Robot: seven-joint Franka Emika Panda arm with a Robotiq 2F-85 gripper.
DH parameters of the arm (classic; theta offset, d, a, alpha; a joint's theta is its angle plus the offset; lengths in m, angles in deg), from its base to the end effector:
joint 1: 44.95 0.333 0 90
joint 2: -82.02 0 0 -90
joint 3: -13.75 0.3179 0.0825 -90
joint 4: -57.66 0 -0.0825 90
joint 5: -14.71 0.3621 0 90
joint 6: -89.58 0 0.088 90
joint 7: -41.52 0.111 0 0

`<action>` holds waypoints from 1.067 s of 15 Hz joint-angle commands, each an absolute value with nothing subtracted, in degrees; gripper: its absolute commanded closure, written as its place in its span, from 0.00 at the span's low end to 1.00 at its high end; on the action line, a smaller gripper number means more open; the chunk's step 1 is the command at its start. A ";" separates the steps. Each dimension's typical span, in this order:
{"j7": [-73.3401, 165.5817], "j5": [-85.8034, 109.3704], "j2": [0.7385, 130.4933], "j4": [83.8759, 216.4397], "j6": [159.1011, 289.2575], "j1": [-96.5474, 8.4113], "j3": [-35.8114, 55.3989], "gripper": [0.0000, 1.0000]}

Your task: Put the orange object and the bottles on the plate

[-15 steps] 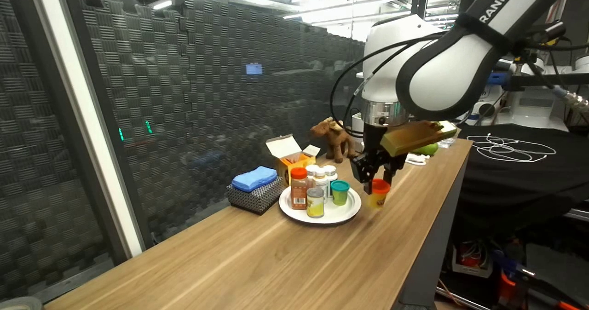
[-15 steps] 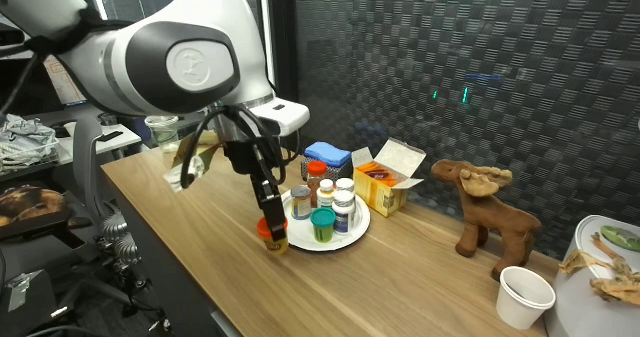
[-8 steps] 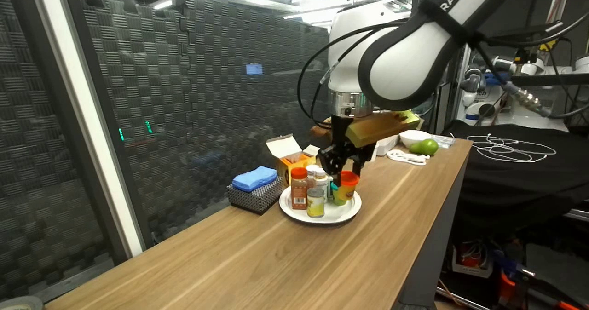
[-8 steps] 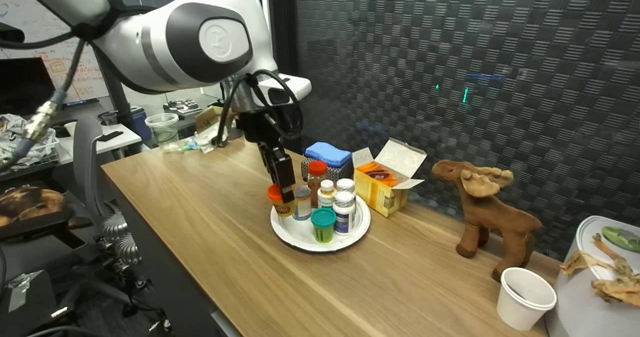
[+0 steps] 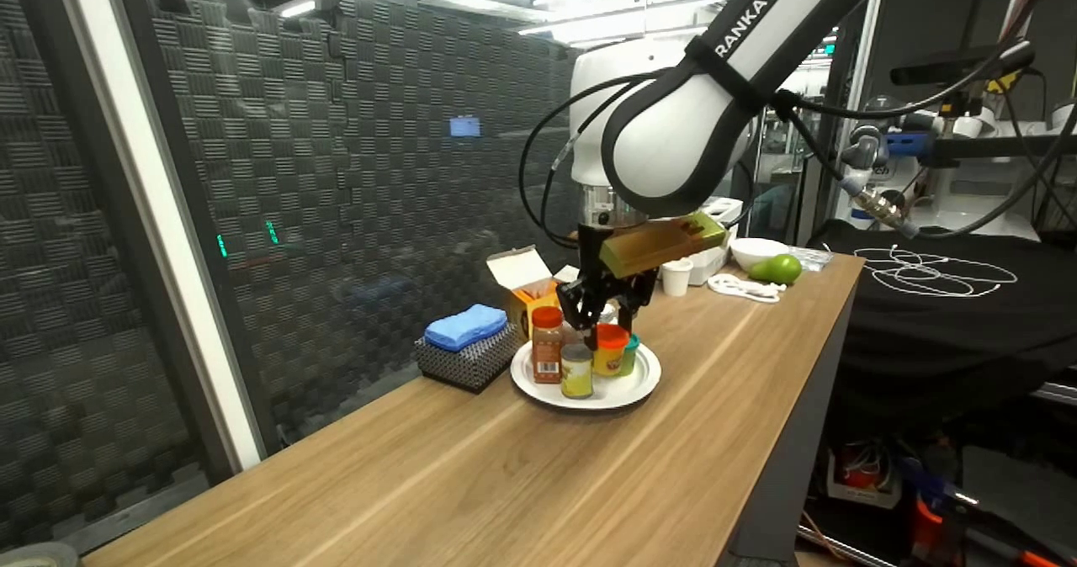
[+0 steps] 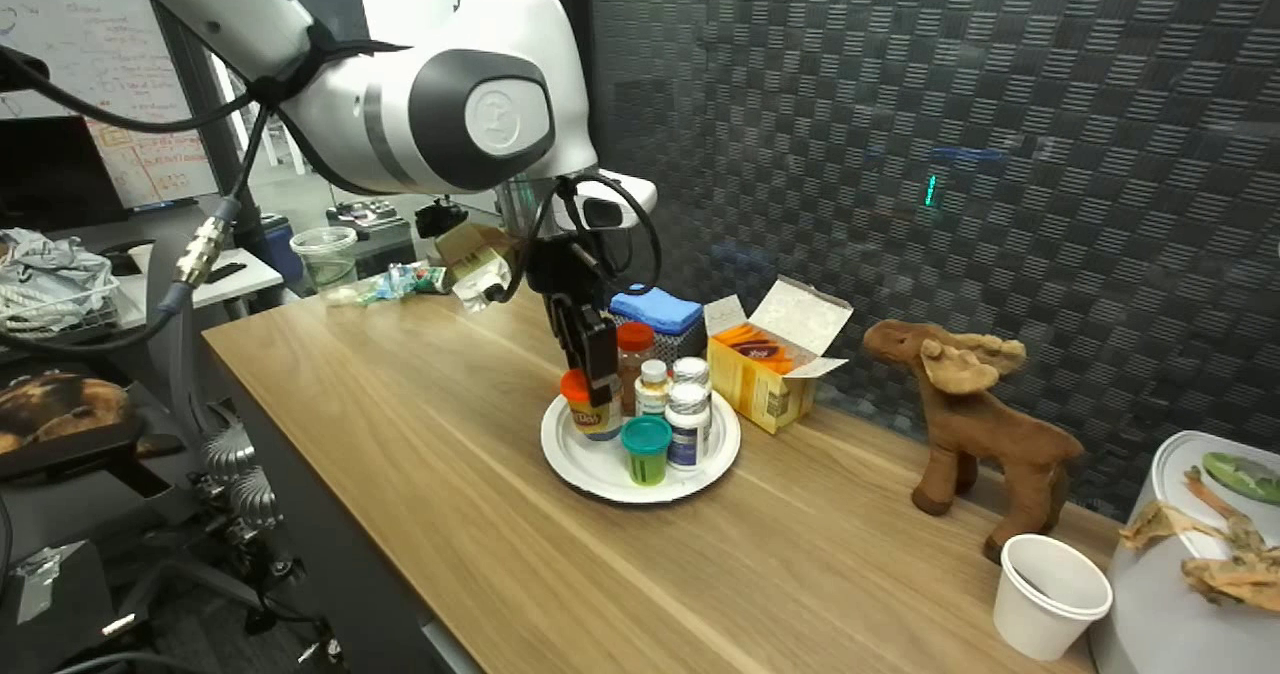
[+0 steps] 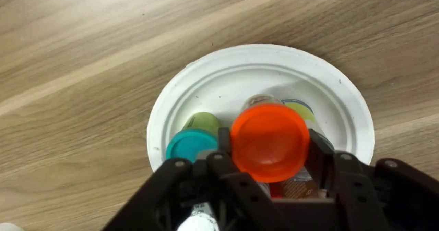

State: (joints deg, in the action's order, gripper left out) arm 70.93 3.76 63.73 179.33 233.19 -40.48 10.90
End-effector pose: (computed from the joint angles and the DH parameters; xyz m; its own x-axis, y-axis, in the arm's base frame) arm 0.5688 0.0176 0.2798 0.9412 -0.3184 0.1130 -0.3291 -0.9396 0.0942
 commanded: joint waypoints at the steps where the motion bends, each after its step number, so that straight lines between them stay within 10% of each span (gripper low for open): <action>1: 67.56 6.05 63.11 177.44 231.96 -40.47 10.47 0.71; 16: 53.58 8.55 63.99 182.27 238.79 -42.43 11.17 0.71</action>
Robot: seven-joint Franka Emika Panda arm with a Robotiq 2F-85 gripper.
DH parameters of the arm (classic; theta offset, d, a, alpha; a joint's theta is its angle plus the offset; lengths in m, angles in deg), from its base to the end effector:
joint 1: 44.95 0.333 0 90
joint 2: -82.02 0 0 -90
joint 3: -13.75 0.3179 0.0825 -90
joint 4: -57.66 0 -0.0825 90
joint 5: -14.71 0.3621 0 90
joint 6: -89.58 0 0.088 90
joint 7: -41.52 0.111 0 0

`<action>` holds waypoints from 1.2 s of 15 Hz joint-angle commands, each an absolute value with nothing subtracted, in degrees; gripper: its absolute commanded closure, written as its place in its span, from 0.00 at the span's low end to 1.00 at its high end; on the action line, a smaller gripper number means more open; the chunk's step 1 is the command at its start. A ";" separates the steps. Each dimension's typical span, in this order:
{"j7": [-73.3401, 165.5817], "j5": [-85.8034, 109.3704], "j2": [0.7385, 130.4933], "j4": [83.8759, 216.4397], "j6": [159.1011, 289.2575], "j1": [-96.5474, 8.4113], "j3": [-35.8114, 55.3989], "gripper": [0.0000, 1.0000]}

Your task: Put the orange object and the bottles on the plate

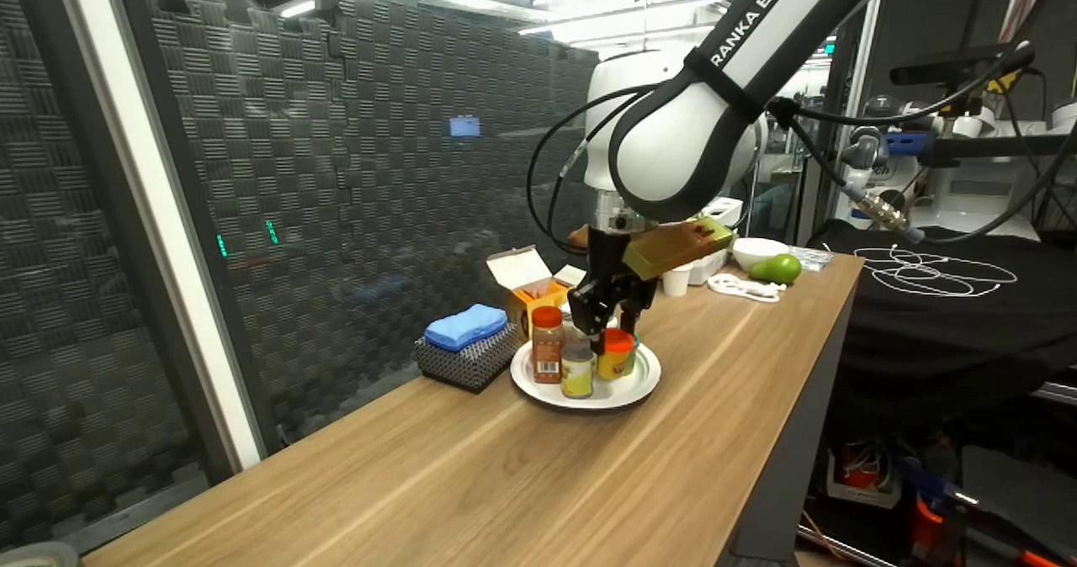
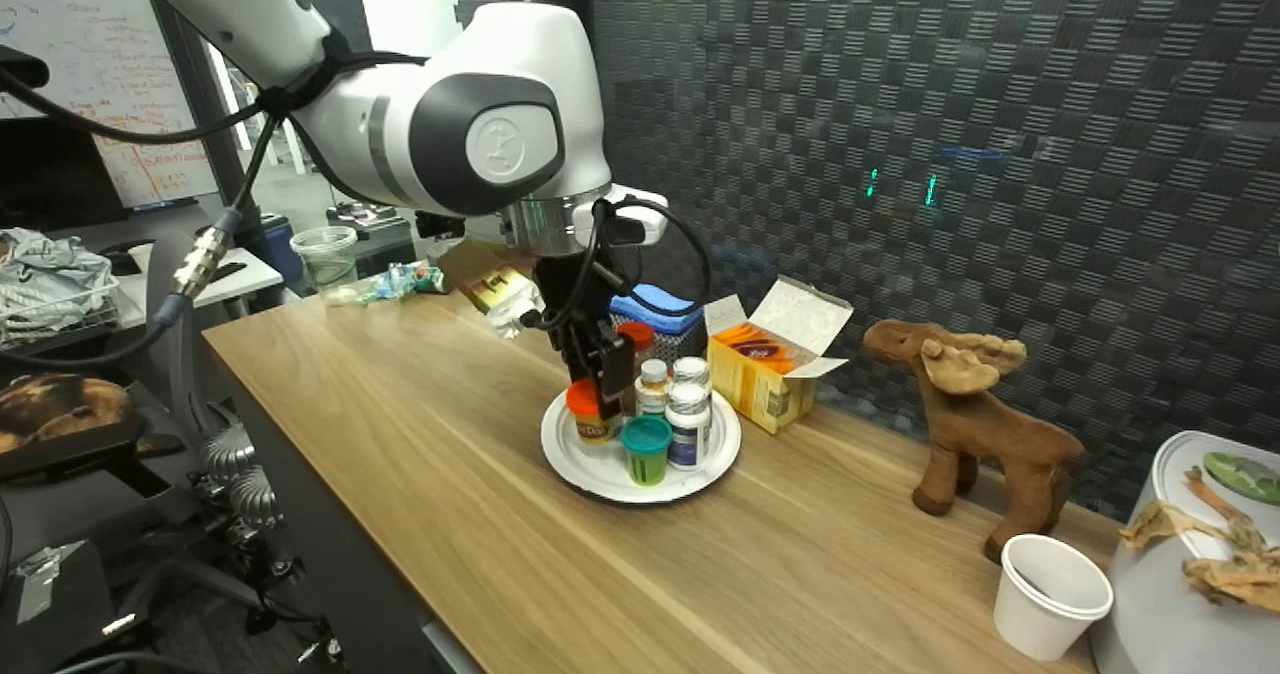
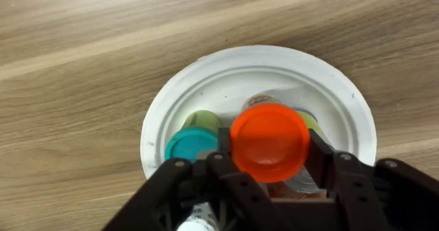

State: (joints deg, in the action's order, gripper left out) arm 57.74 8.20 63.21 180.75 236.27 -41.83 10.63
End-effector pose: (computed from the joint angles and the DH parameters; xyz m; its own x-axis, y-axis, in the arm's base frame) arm 0.5659 0.0020 0.2702 0.9782 -0.1820 0.1002 -0.1887 -0.9801 0.0619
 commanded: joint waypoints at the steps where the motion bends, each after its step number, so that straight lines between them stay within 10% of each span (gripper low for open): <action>1: 53.11 8.09 64.05 182.70 239.44 -42.28 10.94 0.71; 16: 50.50 1.87 61.84 183.93 245.16 -40.76 9.02 0.71; 17: 50.52 1.60 61.86 184.02 245.32 -40.69 8.98 0.58; 18: 50.53 1.22 61.98 184.20 245.53 -40.65 8.90 0.21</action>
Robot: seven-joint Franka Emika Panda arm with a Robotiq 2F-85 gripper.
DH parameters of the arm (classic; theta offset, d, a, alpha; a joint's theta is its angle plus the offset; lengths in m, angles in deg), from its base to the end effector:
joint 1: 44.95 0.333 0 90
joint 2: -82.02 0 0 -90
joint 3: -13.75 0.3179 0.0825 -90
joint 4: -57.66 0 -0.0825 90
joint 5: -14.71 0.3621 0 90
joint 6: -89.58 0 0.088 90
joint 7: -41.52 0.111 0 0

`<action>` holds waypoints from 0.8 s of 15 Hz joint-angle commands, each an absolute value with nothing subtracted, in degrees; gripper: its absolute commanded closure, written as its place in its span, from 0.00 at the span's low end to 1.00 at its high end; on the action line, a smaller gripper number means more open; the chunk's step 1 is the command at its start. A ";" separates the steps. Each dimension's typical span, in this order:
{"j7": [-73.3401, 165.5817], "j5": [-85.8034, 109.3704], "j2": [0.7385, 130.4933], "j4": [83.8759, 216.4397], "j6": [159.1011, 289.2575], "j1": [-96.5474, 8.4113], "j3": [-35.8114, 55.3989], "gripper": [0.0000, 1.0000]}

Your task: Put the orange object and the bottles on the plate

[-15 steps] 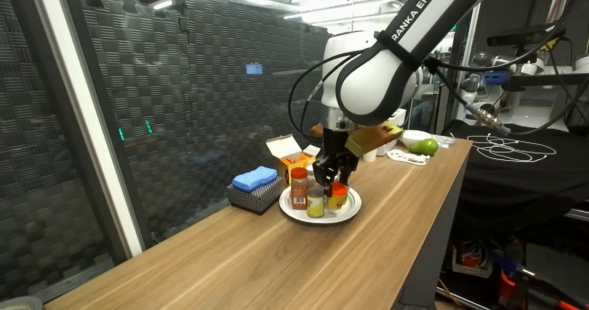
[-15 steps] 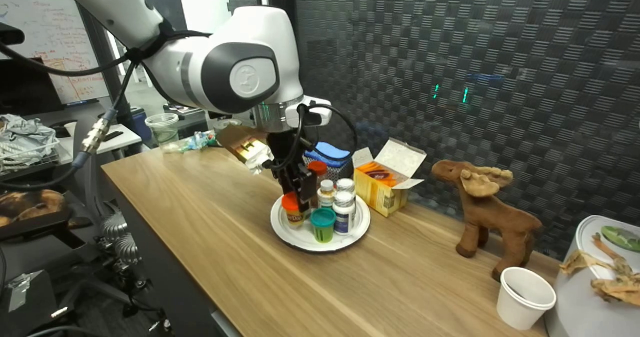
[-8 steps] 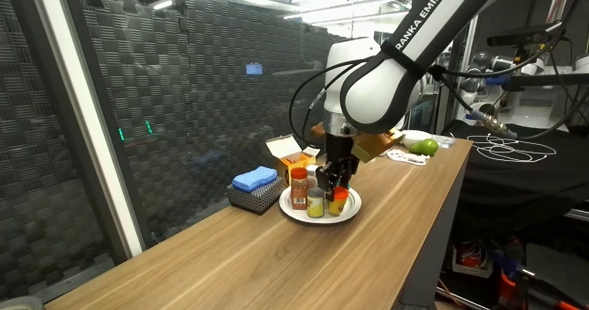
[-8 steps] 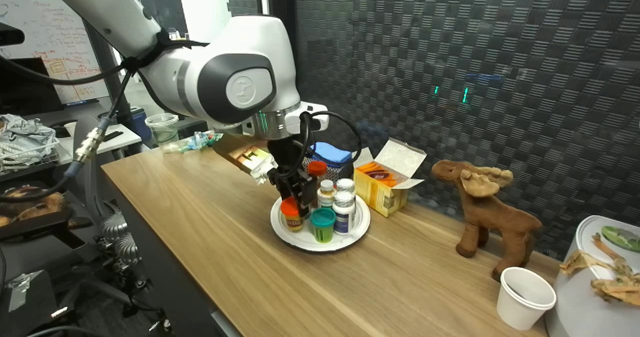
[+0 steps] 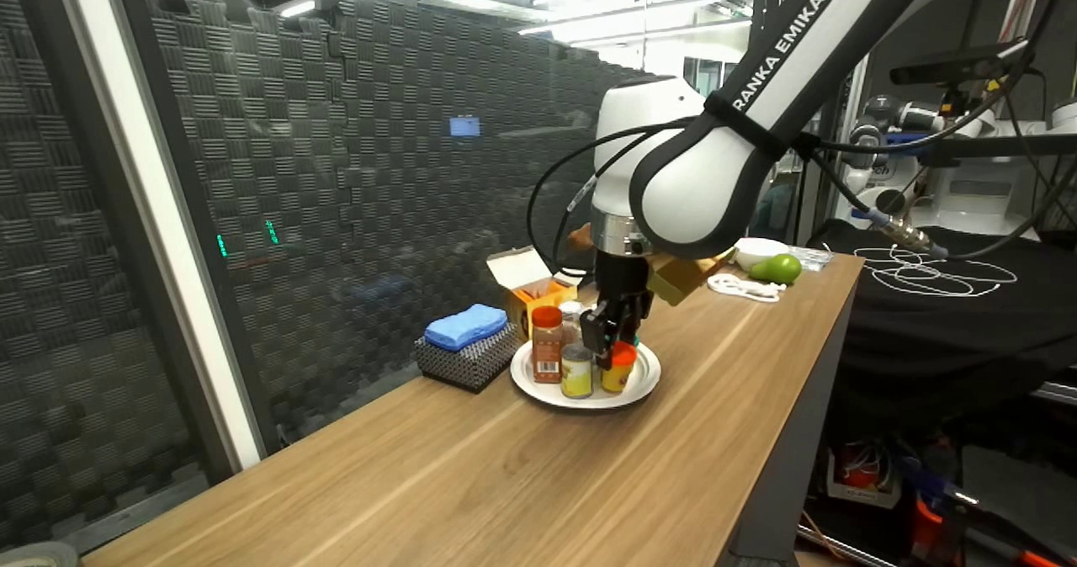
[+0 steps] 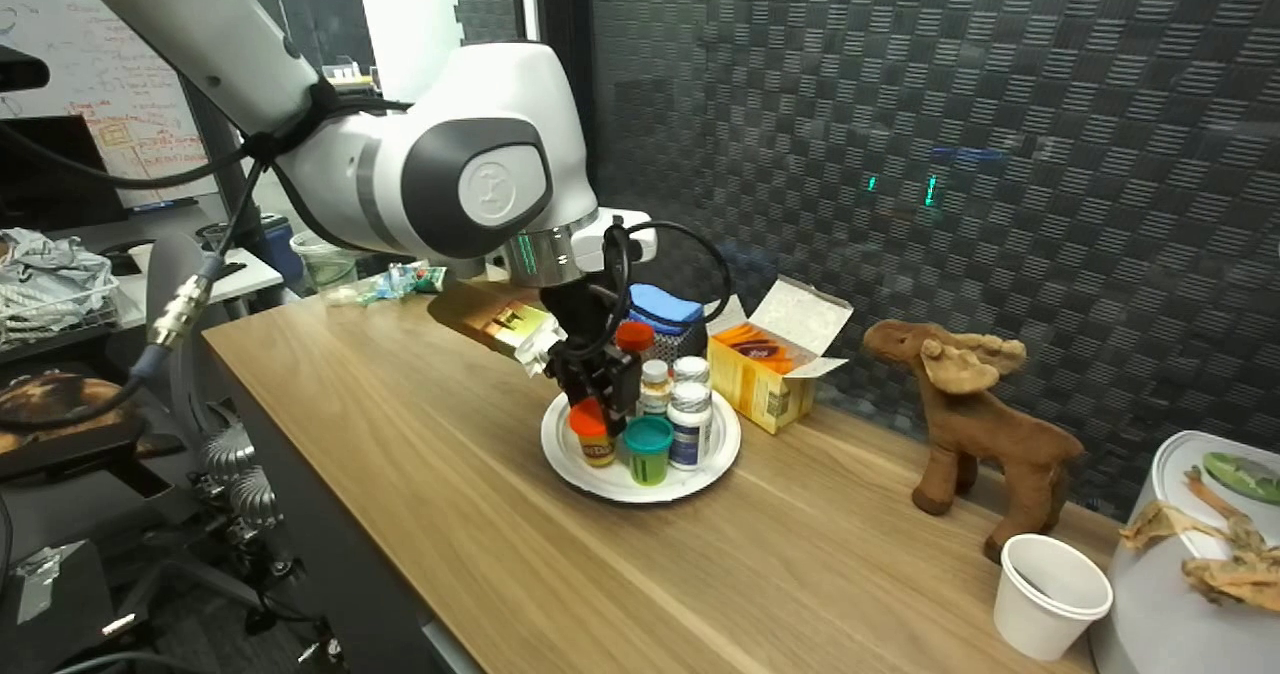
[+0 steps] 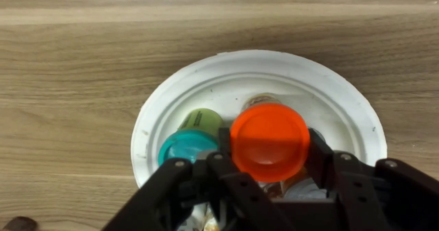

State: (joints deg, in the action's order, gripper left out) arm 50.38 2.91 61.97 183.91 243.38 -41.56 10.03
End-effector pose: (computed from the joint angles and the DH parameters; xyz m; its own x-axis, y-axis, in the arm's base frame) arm 0.5573 0.0032 0.2492 0.9902 0.0317 0.1360 0.0159 -0.9931 0.1158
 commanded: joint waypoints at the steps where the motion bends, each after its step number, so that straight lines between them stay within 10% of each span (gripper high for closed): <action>1: 50.61 0.95 62.16 184.50 245.93 -40.62 8.83 0.20; 4: 50.77 0.76 62.82 185.38 247.19 -40.68 8.53 0.01; 12: 55.50 -4.26 67.60 186.78 242.80 -37.57 3.61 0.00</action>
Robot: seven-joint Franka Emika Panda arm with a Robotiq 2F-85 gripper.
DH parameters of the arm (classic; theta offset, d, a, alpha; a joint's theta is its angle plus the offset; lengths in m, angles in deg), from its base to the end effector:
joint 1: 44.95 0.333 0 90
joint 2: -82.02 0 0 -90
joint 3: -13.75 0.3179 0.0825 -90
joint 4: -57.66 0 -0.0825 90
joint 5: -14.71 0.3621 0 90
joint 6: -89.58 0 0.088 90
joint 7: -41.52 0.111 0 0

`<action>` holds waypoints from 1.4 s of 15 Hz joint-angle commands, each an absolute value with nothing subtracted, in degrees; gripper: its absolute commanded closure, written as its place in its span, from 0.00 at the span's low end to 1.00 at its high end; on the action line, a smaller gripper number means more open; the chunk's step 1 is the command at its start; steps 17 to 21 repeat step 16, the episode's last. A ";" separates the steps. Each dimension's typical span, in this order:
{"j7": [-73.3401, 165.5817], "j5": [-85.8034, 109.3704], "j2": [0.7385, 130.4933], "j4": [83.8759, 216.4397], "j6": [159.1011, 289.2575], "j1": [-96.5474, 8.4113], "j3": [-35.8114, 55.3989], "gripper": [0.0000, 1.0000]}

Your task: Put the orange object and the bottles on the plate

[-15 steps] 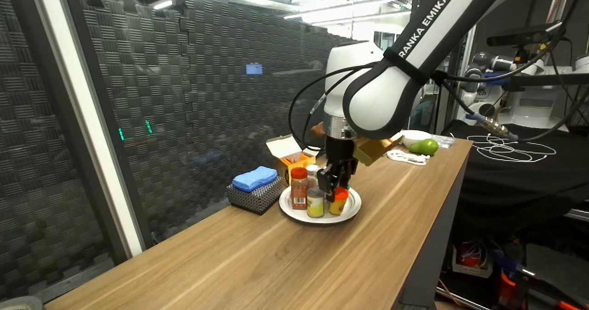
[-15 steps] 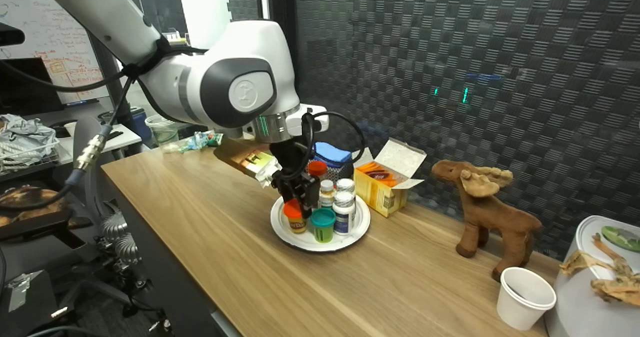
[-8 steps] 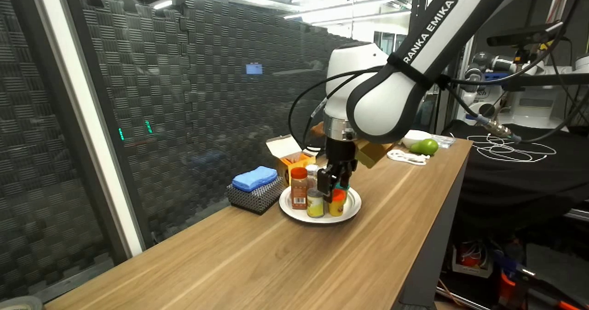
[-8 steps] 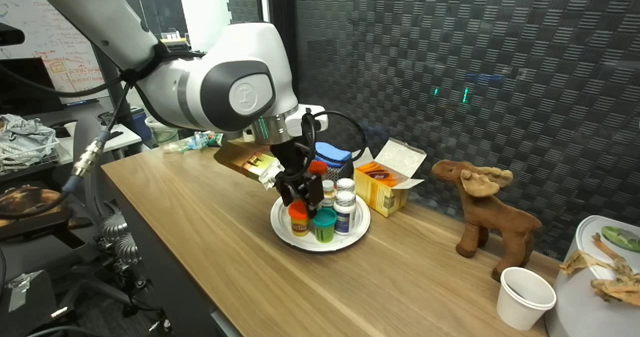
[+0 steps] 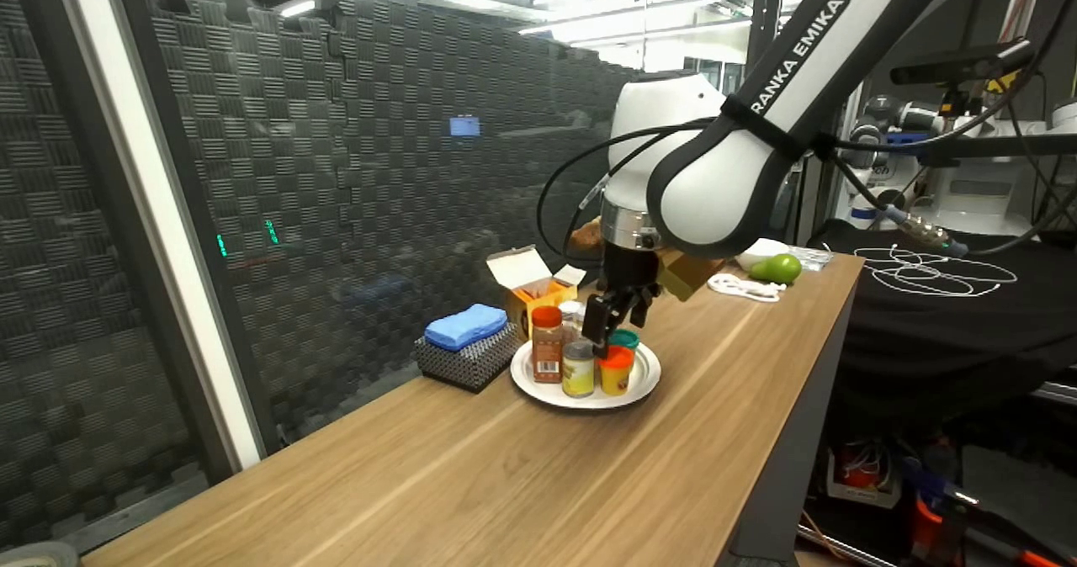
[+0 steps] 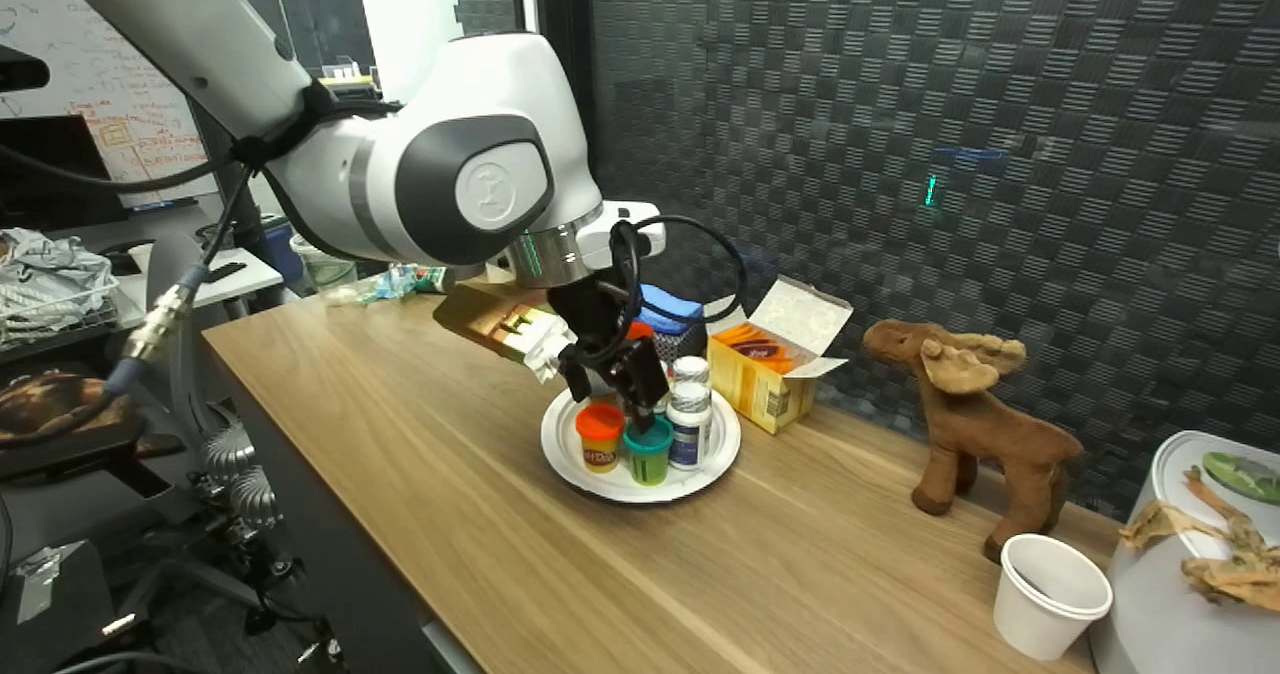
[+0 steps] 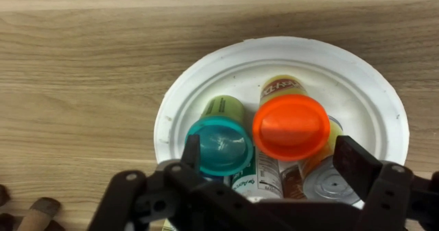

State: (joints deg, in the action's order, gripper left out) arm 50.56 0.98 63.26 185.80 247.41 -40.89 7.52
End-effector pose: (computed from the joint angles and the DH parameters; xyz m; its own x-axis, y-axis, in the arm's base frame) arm 0.5538 -0.0110 0.2570 0.9804 0.0397 0.1927 0.0136 -0.9907 0.1352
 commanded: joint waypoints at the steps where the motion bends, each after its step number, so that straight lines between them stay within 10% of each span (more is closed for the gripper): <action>1: 56.05 -4.66 68.88 186.31 239.48 -37.69 3.77 0.00; 8: 56.20 -4.15 78.46 183.51 216.53 -39.24 9.43 0.00; 21: 57.54 -5.01 79.46 183.91 214.96 -40.54 12.87 0.00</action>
